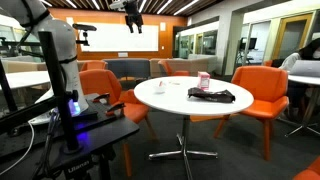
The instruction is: Place the marker on the table
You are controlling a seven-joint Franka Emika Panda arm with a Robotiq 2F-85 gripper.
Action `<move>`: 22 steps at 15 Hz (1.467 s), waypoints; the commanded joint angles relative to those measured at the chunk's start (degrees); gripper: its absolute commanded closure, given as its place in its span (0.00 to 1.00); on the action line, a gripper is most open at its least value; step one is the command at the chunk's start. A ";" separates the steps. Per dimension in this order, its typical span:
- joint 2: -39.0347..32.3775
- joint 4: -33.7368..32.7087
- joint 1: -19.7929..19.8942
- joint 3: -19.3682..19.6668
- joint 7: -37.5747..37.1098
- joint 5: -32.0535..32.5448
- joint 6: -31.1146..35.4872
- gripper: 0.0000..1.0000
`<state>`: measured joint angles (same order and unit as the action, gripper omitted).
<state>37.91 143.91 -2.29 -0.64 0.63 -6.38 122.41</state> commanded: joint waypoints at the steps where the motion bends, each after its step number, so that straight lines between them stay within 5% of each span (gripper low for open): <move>1: -0.02 -0.10 -0.01 0.03 0.00 0.03 -0.12 0.00; 9: -2.58 -0.88 -0.77 1.47 2.41 -0.94 -0.48 0.00; 15: -20.41 -4.62 1.15 6.35 11.66 1.22 4.61 0.00; 22: -42.31 -13.66 2.24 4.80 24.72 8.27 15.87 0.00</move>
<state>1.63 134.58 -0.63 5.52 20.40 -0.17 137.64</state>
